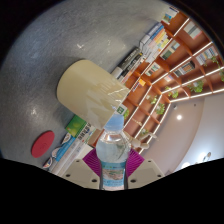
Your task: Pour water
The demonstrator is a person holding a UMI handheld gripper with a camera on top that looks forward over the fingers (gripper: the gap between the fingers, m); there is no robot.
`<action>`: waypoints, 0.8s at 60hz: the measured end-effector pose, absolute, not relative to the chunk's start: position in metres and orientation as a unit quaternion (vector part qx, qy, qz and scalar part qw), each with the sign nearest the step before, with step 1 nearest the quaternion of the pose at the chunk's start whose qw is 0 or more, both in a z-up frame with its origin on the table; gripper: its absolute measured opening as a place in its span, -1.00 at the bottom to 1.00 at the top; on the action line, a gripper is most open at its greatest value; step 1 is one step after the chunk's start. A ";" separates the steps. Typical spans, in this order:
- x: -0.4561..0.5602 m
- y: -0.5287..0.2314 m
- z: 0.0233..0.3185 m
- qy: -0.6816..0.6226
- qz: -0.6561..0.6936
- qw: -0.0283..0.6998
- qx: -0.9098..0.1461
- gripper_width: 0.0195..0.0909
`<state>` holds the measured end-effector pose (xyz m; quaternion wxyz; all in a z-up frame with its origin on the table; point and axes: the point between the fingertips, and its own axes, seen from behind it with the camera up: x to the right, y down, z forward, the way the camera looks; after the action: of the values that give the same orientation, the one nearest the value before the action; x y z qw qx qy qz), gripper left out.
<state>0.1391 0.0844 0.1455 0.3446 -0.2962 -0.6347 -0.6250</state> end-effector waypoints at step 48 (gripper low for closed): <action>0.204 0.086 0.103 -0.131 0.029 0.616 -0.776 -0.72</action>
<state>0.2036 0.0859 0.1028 0.6158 -0.7764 -0.1308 0.0290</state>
